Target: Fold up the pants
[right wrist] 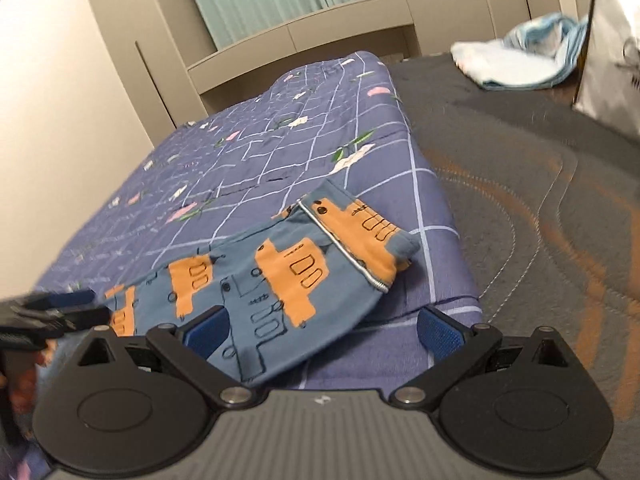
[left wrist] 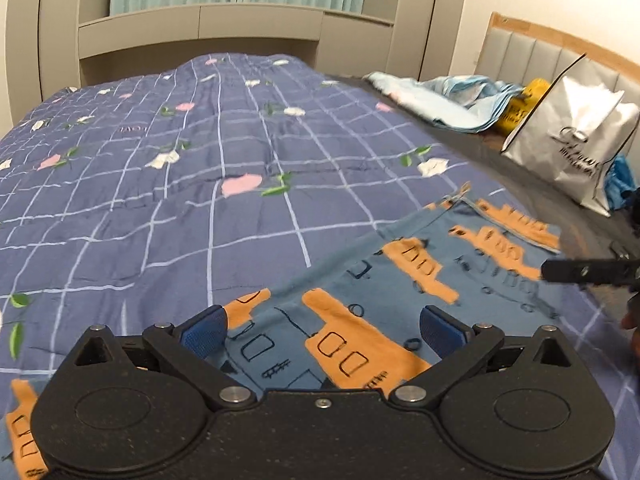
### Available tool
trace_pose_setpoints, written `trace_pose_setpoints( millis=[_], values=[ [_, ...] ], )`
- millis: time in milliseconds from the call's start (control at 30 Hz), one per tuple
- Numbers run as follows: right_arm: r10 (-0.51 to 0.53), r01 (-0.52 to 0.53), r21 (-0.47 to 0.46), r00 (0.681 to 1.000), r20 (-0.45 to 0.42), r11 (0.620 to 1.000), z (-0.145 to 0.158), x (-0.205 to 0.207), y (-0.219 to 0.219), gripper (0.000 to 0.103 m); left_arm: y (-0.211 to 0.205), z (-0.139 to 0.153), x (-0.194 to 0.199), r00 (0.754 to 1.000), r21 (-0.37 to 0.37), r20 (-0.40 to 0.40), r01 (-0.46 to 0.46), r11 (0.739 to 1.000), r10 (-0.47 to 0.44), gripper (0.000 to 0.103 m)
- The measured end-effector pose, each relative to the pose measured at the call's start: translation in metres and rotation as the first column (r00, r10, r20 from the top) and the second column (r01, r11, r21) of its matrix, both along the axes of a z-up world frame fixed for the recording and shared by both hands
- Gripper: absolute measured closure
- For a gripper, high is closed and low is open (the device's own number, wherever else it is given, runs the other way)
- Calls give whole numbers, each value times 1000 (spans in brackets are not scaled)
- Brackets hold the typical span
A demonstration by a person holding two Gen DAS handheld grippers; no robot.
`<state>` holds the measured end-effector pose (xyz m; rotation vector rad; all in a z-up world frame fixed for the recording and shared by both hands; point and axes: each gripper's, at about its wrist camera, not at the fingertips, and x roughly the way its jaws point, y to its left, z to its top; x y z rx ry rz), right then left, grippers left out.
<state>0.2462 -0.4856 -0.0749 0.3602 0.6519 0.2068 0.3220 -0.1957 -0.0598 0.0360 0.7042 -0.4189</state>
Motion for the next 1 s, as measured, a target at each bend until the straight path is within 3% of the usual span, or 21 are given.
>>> trace_pose_setpoints(
  millis=[133, 267, 333, 400, 467, 500, 633, 767, 867, 1000],
  values=[
    [-9, 9, 44, 1000, 8, 999, -3, 13, -6, 8, 0, -9, 10, 999, 25, -14, -28, 999, 29, 1],
    [-56, 55, 50, 998, 9, 997, -6, 19, -3, 25, 0, -9, 15, 999, 20, -12, -41, 999, 42, 1],
    [-90, 89, 49, 996, 9, 995, -7, 20, -3, 41, 4, -5, 15, 998, -6, -23, -54, 999, 54, 1],
    [-125, 125, 40, 992, 6, 991, -6, 19, -3, 69, 10, 0, 16, 997, -72, -39, -76, 995, 73, 1],
    [-143, 143, 29, 990, 13, 989, -6, 19, -3, 81, 16, 6, 17, 995, -161, -67, -80, 984, 70, 1],
    [-146, 146, 22, 989, 22, 989, -4, 19, -1, 87, 20, 9, 18, 995, -218, -82, -72, 973, 56, 1],
    [-108, 117, -78, 988, 111, 990, 11, 10, 19, 90, 27, 16, 25, 990, -422, -134, -27, 906, -33, 1],
    [-7, 64, -251, 976, 219, 966, 33, -5, 58, 90, 25, 22, 32, 973, -601, -187, -3, 799, -137, 1],
    [101, 12, -389, 958, 268, 921, 45, -18, 93, 90, 20, 24, 35, 962, -670, -198, 9, 743, -190, 1],
    [245, -73, -516, 930, 274, 854, 51, -35, 141, 91, 22, 19, 32, 946, -702, -232, -3, 712, -225, 1]
  ],
)
